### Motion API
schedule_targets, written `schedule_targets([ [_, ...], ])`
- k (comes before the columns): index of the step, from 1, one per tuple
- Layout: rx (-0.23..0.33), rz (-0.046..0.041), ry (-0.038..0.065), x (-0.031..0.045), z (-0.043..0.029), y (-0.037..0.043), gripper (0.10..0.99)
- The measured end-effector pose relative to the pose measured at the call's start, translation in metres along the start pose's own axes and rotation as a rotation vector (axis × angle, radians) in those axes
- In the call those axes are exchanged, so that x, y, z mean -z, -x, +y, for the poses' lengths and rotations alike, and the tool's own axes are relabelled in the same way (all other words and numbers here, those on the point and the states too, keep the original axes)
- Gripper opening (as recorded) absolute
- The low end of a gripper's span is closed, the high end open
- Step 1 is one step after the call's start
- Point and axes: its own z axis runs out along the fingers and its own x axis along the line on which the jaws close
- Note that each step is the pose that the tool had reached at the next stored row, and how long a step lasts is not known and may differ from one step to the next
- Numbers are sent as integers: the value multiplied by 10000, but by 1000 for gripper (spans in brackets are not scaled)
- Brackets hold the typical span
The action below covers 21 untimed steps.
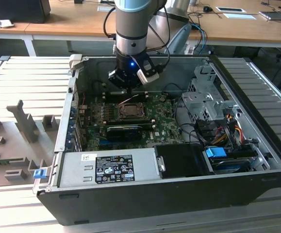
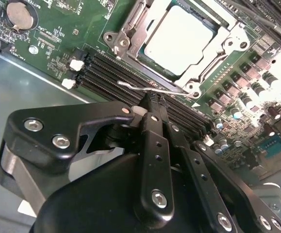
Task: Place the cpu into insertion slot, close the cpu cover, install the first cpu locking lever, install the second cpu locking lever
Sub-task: 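Install the first cpu locking lever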
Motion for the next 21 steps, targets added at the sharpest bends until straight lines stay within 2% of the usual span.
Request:
schedule_targets([
  [6, 6, -2, 0, -19, -8, 28, 106],
  [21, 16, 1, -2, -216, -43, 216, 106],
])
